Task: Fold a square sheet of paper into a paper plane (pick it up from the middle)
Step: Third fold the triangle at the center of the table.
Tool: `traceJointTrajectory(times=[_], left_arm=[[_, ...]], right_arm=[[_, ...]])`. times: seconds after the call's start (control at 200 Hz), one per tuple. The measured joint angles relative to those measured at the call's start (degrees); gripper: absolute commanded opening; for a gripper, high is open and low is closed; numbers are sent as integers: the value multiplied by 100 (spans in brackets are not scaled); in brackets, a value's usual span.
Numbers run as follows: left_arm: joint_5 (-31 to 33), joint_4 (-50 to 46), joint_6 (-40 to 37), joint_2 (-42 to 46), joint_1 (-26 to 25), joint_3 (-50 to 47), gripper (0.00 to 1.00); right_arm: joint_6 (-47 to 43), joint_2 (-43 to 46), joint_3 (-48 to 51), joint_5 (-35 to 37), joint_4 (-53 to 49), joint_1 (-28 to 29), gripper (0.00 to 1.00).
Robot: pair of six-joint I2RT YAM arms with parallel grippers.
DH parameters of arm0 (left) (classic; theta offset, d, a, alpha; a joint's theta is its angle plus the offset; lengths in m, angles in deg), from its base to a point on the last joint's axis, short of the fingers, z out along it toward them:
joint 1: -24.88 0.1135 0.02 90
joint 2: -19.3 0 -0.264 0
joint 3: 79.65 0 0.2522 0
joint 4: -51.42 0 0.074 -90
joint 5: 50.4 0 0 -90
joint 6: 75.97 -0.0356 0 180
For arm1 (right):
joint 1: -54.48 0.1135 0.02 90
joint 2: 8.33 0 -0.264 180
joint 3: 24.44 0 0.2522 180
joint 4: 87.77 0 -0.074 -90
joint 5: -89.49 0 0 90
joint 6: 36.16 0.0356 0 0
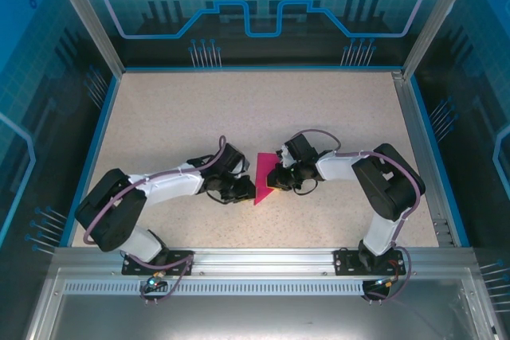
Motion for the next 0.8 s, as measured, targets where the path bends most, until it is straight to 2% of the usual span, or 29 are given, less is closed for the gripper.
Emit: traceJointTrajectory(times=[0.18, 0.36, 0.8], left_arm=[[2, 240, -20, -623, 0, 584, 15], [35, 280, -44, -1325, 0, 605, 11], [46, 313, -63, -1325, 35, 595, 10]], right_arm=[[2, 0, -11, -4, -13, 0, 15], [2, 2, -61, 2, -72, 0, 15], [11, 452, -39, 179, -227, 219, 14]])
